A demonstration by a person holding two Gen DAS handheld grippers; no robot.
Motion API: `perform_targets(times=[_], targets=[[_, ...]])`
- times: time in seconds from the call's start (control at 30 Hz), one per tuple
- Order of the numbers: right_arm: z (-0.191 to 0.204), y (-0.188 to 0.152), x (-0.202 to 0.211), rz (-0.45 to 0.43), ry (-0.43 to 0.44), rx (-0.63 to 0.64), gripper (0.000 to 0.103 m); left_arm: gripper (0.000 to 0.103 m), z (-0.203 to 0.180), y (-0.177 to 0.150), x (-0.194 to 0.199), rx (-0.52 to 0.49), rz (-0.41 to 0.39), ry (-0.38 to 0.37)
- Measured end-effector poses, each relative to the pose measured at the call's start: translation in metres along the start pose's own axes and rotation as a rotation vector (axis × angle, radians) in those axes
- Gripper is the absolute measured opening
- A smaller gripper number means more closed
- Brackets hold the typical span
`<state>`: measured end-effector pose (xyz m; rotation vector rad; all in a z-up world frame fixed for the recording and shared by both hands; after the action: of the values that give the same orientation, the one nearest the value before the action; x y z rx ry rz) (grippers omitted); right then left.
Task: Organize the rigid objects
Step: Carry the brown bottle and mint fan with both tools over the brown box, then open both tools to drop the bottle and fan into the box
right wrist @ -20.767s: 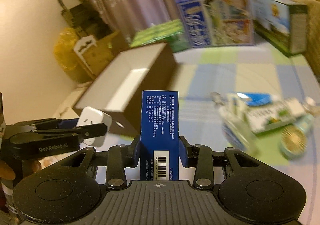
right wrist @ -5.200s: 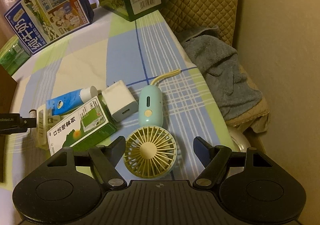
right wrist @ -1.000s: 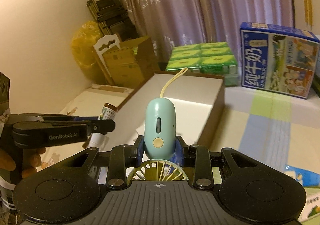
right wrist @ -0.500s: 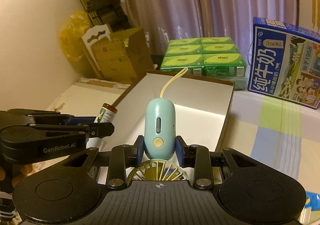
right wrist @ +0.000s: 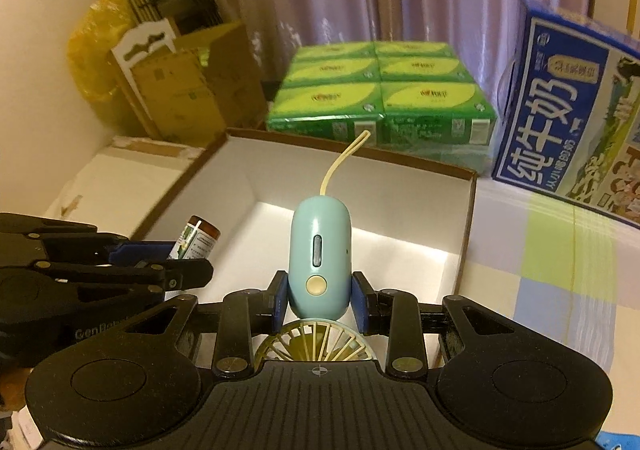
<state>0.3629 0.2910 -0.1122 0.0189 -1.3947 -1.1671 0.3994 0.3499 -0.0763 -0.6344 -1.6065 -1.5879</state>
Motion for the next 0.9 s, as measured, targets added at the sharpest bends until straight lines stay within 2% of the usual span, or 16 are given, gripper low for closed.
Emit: perform_targets(times=[0.3, 0.5, 0.67, 0.73, 0.8, 0.9], targets=[[-0.014, 0.004, -0.039, 0.064, -0.042, 0.013, 0.03, 0.019, 0.001, 0.002, -0.048, -0.019, 0.076, -0.005], [-0.015, 0.002, -0.053, 0.105, -0.078, 0.066, 0.03, 0.019, -0.002, 0.001, -0.062, -0.026, 0.097, -0.019], [-0.017, 0.002, -0.056, 0.139, -0.073, 0.07, 0.03, 0.019, -0.004, 0.002, -0.07, -0.037, 0.108, -0.024], [-0.017, 0.002, -0.052, 0.14, -0.055, 0.079, 0.03, 0.023, -0.004, 0.003, -0.071, -0.04, 0.1, -0.022], [-0.015, 0.001, -0.047, 0.136, -0.052, 0.09, 0.031, 0.031, -0.004, 0.004, -0.07, -0.038, 0.093, -0.018], [-0.011, -0.001, -0.042, 0.142, -0.041, 0.096, 0.032, 0.033, -0.004, 0.006, -0.067, -0.043, 0.082, -0.023]])
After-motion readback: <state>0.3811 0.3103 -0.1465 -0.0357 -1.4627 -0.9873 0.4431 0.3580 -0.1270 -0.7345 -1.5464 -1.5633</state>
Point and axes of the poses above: each gripper's, at about its wrist camera, not at the fingertips, and x roughly against the way its jaws point, z to its left, y to its top, the point moved 4 cm from there along -x, roughly the way its jaws point, and after that the axes turned 8 degrees about y, right-handed, at the moved point
